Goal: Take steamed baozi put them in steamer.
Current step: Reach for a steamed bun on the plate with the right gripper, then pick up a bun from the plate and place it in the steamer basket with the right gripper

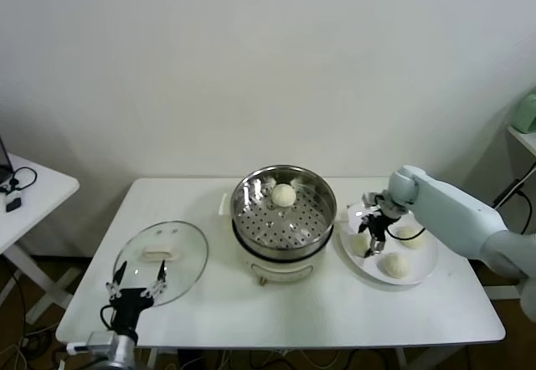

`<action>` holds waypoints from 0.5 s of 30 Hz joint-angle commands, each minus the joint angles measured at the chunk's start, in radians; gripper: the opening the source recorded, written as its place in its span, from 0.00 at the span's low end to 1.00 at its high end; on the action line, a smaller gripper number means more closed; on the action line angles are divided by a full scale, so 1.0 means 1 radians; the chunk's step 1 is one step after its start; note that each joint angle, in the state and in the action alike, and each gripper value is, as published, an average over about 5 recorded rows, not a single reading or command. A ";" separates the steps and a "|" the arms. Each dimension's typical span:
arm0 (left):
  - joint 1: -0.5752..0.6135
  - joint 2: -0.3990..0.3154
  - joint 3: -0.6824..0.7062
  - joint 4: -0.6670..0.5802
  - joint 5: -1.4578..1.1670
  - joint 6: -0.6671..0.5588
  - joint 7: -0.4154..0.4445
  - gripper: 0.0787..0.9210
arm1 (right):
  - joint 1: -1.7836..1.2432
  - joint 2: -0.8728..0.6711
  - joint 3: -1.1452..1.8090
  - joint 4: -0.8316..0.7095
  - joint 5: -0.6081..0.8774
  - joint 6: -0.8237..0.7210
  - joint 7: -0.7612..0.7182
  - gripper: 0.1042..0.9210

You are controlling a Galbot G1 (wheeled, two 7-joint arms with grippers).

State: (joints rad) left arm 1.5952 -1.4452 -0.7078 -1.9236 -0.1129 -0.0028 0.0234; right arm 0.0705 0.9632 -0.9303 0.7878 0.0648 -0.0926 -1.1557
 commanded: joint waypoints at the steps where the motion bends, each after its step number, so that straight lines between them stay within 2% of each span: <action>1: 0.000 0.000 0.001 -0.003 -0.002 0.001 0.000 0.88 | 0.003 0.003 0.007 -0.011 -0.001 0.002 -0.002 0.76; 8: 0.003 0.000 -0.004 -0.005 -0.006 -0.001 0.000 0.88 | 0.073 -0.026 -0.033 0.019 0.052 -0.006 0.000 0.74; 15: 0.003 0.001 -0.004 -0.014 -0.008 0.001 0.000 0.88 | 0.336 -0.058 -0.221 0.064 0.255 -0.033 -0.005 0.73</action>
State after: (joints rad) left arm 1.5991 -1.4451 -0.7136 -1.9341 -0.1202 -0.0029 0.0234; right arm 0.1828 0.9269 -0.9957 0.8214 0.1493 -0.1125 -1.1576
